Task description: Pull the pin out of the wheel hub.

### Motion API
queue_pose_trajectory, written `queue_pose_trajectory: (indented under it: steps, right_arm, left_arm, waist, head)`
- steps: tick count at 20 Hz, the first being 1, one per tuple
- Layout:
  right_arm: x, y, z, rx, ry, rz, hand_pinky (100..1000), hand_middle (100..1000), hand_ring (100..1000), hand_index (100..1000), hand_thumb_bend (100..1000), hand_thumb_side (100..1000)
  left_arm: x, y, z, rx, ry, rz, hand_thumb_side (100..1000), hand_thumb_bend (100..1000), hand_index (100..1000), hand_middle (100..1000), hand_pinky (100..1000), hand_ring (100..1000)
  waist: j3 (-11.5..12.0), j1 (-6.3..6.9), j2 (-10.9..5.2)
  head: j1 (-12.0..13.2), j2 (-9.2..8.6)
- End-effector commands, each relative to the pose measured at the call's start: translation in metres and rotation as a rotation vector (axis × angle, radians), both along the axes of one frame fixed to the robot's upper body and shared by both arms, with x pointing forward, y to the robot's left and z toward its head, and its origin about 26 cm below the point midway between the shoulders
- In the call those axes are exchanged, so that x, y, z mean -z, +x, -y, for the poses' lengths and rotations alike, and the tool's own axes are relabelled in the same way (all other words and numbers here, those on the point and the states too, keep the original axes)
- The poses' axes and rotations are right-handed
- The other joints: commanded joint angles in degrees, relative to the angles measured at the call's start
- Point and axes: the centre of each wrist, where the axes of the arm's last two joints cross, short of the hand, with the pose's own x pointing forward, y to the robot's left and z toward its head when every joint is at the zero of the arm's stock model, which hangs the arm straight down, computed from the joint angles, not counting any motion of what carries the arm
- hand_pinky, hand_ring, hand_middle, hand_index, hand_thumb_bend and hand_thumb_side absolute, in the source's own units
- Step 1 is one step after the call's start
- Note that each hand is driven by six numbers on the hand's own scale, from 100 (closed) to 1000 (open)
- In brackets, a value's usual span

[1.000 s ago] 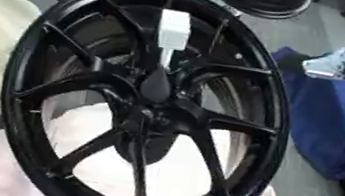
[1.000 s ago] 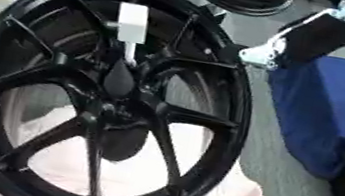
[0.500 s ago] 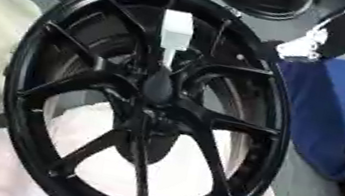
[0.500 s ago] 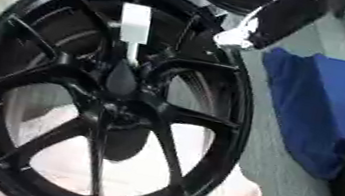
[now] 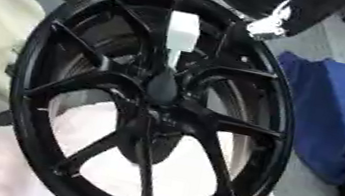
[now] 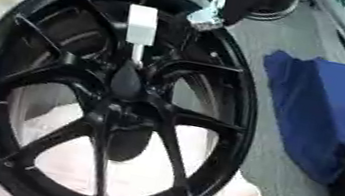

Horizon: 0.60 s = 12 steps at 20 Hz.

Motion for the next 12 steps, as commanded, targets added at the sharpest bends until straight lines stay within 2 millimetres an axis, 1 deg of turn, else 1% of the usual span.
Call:
queue_pose_trajectory:
  steps: [1, 6, 12]
  right_arm:
    - [-0.0086, 0.0013, 0.0018, 0.016, 0.007, 0.019, 805, 770, 828, 775, 580, 269]
    - [-0.004, 0.006, 0.0004, 0.008, 0.012, -0.026, 810, 788, 841, 786, 592, 264]
    - [-0.0016, 0.0084, -0.0048, -0.021, 0.037, -0.086, 808, 786, 839, 785, 612, 251]
  left_arm:
    - [-0.0088, -0.0013, -0.0008, 0.006, 0.023, 0.027, 650, 247, 728, 583, 857, 617]
    - [-0.0105, -0.0005, 0.0005, 0.01, 0.024, 0.029, 651, 247, 728, 583, 857, 617]
    - [-0.0124, 0.0002, 0.0014, 0.015, 0.024, 0.032, 652, 247, 728, 583, 857, 617]
  waist:
    - [0.2, 0.04, -0.56]
    - [0.77, -0.3, -0.12]
    - [1.4, -0.73, 0.13]
  head:
    - [-0.38, -0.7]
    - [-1.01, -0.54]
    - [-1.28, -0.21]
